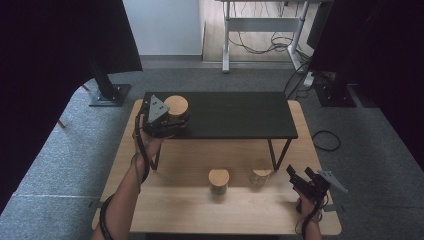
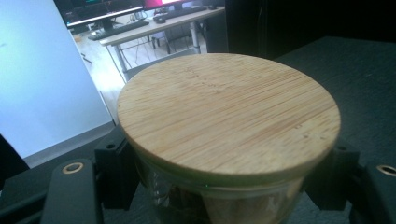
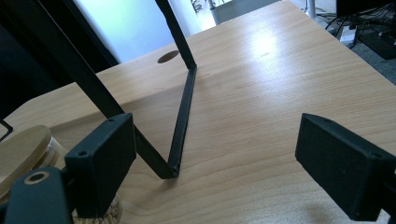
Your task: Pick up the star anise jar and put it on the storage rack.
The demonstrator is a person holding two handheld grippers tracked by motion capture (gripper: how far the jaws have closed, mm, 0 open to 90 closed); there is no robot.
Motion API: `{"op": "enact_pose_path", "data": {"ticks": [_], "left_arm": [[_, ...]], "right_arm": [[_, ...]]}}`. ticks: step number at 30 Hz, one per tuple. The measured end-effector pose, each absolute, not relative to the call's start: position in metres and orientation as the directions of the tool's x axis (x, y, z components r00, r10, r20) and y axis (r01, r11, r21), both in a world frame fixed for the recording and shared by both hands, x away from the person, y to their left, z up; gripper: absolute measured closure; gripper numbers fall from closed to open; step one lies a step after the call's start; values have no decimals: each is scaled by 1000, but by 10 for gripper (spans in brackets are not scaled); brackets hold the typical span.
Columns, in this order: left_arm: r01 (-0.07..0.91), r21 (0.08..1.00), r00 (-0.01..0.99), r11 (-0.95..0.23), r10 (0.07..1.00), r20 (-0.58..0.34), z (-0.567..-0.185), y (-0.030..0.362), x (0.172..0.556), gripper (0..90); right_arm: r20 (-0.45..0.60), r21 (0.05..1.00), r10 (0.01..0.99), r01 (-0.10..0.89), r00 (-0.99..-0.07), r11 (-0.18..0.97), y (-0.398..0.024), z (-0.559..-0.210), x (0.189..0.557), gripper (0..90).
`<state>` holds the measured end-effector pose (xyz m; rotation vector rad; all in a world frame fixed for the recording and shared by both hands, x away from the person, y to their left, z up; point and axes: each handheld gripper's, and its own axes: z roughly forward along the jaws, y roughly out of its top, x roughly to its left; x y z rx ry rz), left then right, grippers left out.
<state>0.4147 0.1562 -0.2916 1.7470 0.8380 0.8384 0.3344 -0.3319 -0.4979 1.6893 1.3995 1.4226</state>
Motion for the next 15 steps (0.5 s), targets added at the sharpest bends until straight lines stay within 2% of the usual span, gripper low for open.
{"op": "enact_pose_path", "data": {"ticks": [8, 15], "left_arm": [[177, 946, 522, -271, 841, 143, -294, 160, 420, 252], [248, 946, 494, -208, 867, 61, -294, 168, 426, 229]], "right_arm": [[386, 867, 919, 374, -86, -329, -332, -498, 335, 121], [383, 868, 920, 374, -86, -326, -331, -498, 335, 121]]}}
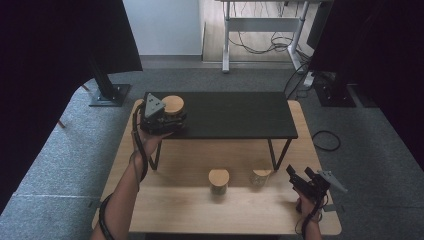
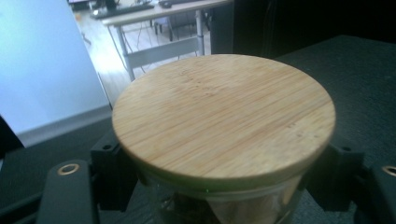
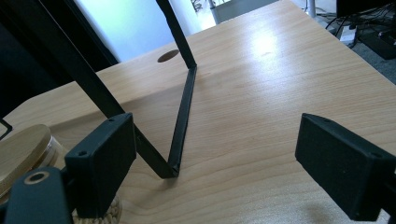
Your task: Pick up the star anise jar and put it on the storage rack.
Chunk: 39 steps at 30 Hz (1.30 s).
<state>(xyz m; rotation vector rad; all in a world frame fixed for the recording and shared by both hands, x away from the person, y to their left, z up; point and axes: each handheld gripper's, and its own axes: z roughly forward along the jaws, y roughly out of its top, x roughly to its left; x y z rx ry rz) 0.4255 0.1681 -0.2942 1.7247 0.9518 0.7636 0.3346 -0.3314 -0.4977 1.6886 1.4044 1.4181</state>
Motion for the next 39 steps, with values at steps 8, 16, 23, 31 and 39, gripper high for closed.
{"op": "enact_pose_path", "data": {"ticks": [8, 16, 23, 31, 39], "left_arm": [[256, 937, 493, -237, 866, 84, -295, 168, 425, 218], [259, 941, 492, -218, 868, 66, -296, 169, 425, 206], [248, 947, 491, -202, 869, 56, -294, 174, 420, 174], [226, 960, 525, -164, 851, 21, -297, 187, 403, 121], [198, 973, 529, -119, 849, -4, -306, 202, 381, 120]], "right_arm": [[381, 869, 921, 373, -86, -325, -331, -498, 335, 121], [381, 869, 920, 374, -87, -324, -331, -498, 335, 121], [379, 869, 921, 376, -87, -322, -330, -498, 335, 121], [376, 869, 922, 379, -89, -318, -330, -498, 336, 121], [377, 869, 922, 377, -84, -321, -330, -498, 336, 122]]}}
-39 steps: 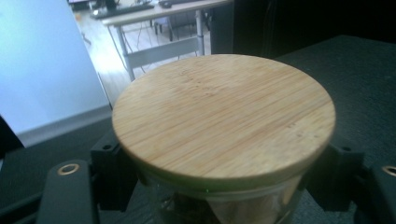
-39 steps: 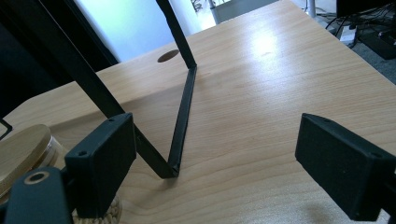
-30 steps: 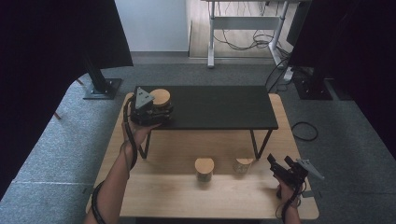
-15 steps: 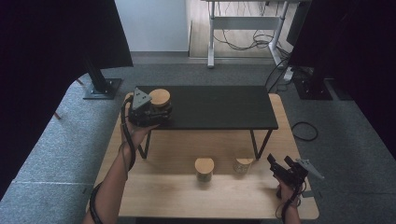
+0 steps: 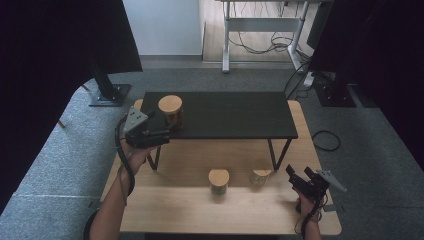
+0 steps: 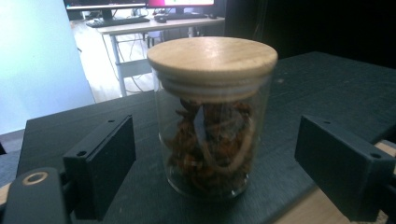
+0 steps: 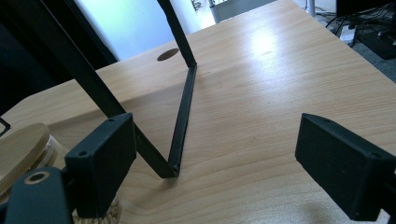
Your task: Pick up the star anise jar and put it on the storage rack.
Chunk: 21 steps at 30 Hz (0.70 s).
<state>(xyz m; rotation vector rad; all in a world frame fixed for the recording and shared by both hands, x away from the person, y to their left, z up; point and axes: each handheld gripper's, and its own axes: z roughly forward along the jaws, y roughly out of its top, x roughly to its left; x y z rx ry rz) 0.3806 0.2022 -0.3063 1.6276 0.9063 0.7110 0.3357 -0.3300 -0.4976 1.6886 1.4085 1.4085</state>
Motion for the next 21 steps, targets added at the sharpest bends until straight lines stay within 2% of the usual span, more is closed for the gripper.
{"op": "enact_pose_path", "data": {"ticks": [12, 21], "left_arm": [[200, 978, 531, -58, 845, -59, -338, 232, 334, 122], [227, 967, 490, -112, 872, -14, -388, 246, 299, 123]], "right_arm": [[378, 866, 923, 377, -64, -329, -330, -497, 336, 121], [383, 867, 921, 370, -65, -335, -330, -498, 335, 120]]}}
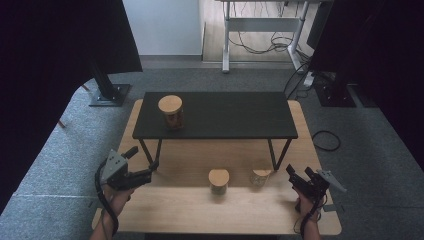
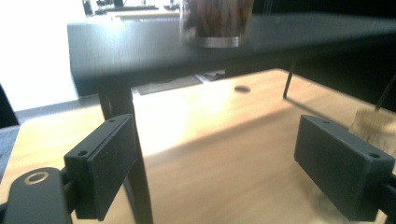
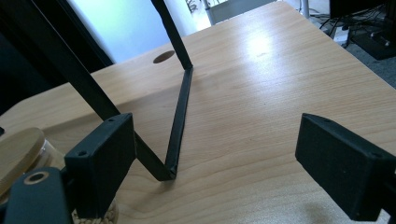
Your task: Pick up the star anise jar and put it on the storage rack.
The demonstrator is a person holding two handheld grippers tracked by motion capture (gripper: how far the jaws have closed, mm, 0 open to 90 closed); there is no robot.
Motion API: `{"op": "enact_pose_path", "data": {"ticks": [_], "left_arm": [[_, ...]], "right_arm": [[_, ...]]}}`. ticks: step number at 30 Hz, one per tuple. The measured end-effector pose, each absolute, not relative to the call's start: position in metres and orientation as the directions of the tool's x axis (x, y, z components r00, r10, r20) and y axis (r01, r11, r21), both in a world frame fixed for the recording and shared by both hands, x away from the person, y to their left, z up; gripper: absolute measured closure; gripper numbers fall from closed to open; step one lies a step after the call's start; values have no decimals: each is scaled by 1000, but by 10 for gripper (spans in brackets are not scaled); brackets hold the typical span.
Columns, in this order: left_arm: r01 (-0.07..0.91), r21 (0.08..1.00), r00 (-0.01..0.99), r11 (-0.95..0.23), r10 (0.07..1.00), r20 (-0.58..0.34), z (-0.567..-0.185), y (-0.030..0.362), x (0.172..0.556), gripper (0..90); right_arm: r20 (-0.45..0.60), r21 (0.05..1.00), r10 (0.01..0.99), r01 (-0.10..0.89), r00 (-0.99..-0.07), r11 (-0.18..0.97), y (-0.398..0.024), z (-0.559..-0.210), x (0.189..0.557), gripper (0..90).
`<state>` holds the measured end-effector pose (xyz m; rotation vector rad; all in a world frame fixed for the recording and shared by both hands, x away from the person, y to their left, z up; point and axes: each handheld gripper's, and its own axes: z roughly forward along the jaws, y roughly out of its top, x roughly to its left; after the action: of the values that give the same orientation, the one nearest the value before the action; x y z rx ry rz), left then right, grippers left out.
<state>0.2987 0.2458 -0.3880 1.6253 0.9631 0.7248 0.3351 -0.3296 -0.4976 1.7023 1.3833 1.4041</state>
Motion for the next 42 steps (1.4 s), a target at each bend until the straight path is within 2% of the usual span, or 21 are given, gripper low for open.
{"op": "enact_pose_path", "data": {"ticks": [10, 16, 22, 29, 42], "left_arm": [[228, 968, 500, -106, 866, -23, -413, 243, 275, 120], [253, 959, 530, -130, 848, -25, -427, 241, 273, 120], [315, 937, 566, -153, 822, -56, -451, 241, 273, 122], [430, 894, 540, -123, 829, -146, -486, 245, 282, 126], [436, 882, 553, -179, 826, -106, -494, 237, 284, 130]], "right_arm": [[386, 867, 920, 368, -66, -337, -330, -498, 334, 120], [383, 868, 921, 366, -66, -335, -329, -498, 334, 120], [387, 867, 919, 366, -70, -338, -330, -498, 333, 120], [382, 869, 921, 369, -74, -330, -329, -498, 333, 120], [371, 870, 925, 379, -80, -316, -328, -497, 334, 120]]}}
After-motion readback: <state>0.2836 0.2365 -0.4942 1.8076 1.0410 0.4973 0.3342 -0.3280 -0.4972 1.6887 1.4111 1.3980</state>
